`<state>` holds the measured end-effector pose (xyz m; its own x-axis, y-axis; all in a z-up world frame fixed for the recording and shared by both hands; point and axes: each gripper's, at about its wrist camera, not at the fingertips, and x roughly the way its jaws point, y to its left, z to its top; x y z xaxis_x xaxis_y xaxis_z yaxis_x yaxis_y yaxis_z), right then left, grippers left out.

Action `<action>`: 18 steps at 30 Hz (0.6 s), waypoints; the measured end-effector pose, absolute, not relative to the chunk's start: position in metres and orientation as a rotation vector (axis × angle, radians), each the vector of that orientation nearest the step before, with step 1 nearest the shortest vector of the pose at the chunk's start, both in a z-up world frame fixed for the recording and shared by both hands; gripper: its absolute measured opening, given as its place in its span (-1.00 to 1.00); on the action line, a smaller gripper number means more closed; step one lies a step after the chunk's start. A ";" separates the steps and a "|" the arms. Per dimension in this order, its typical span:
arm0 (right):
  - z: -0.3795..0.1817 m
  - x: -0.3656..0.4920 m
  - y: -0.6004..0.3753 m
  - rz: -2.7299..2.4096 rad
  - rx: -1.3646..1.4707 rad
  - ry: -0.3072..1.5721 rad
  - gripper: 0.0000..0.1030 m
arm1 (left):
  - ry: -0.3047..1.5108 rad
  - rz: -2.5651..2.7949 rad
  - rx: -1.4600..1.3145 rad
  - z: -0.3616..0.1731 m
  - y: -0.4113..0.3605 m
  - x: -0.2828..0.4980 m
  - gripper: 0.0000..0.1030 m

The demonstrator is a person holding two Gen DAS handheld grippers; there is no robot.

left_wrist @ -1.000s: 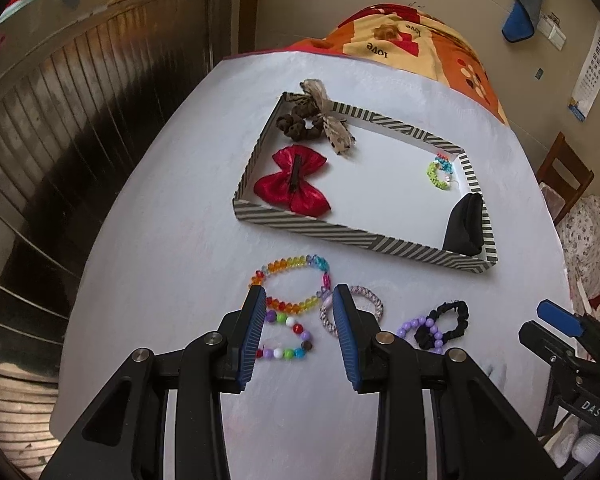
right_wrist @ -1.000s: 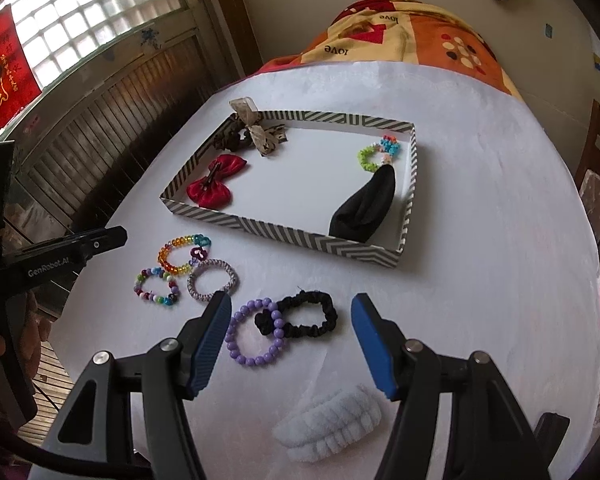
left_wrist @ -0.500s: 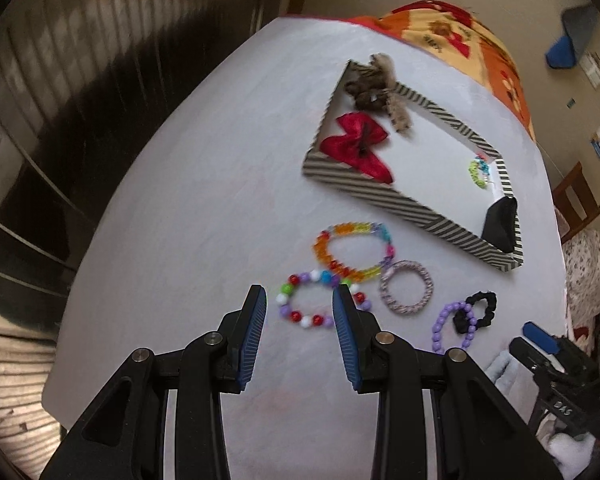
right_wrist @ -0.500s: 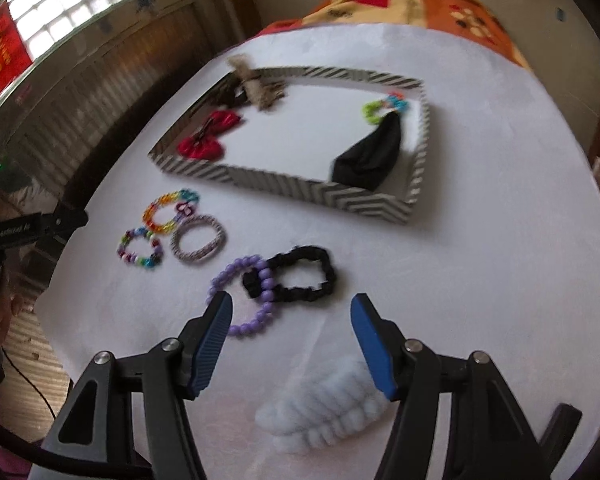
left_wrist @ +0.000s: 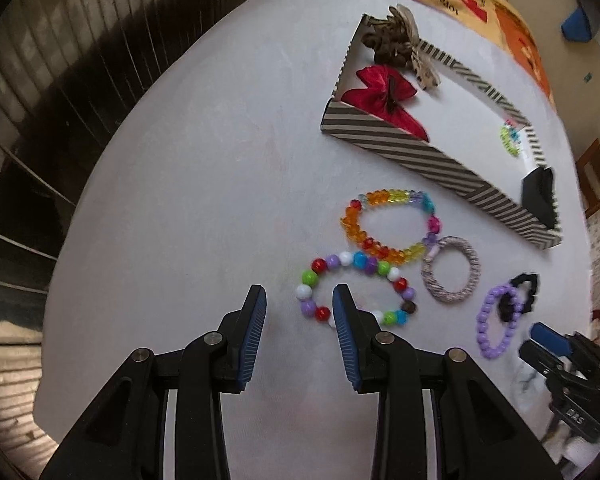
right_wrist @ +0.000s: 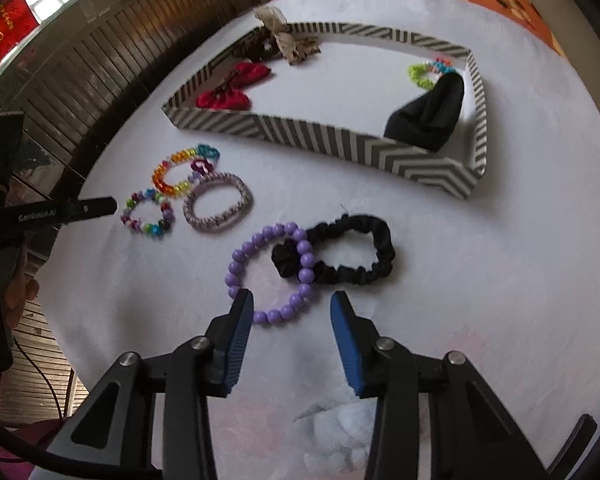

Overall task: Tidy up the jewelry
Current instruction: 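Grasp the purple bead bracelet with the right tool while the left tool grasps the multicolor bead bracelet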

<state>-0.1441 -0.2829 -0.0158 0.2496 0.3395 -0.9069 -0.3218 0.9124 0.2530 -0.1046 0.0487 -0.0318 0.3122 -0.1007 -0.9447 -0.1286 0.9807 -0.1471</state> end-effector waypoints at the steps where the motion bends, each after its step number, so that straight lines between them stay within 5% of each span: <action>1: -0.019 -0.144 -0.283 0.448 0.016 1.250 -0.18 | 1.255 0.016 -0.203 -0.033 0.047 -0.103 -0.71; 8: -0.033 -0.143 -0.280 0.439 0.039 1.261 -0.19 | 1.271 0.034 -0.113 -0.043 0.036 -0.094 -0.71; 15: -0.036 -0.138 -0.278 0.421 0.063 1.221 -0.77 | 1.258 0.022 -0.050 -0.044 0.029 -0.089 -0.73; 18: -0.032 -0.139 -0.281 0.434 0.085 1.219 -0.80 | 1.256 -0.008 -0.056 -0.044 0.028 -0.088 -1.00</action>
<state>-0.1386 -0.2814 -0.0318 0.2738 0.3677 -0.8887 -0.2773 0.9150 0.2931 -0.0881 0.0277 -0.0439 0.3101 -0.0374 -0.9500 -0.0246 0.9986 -0.0473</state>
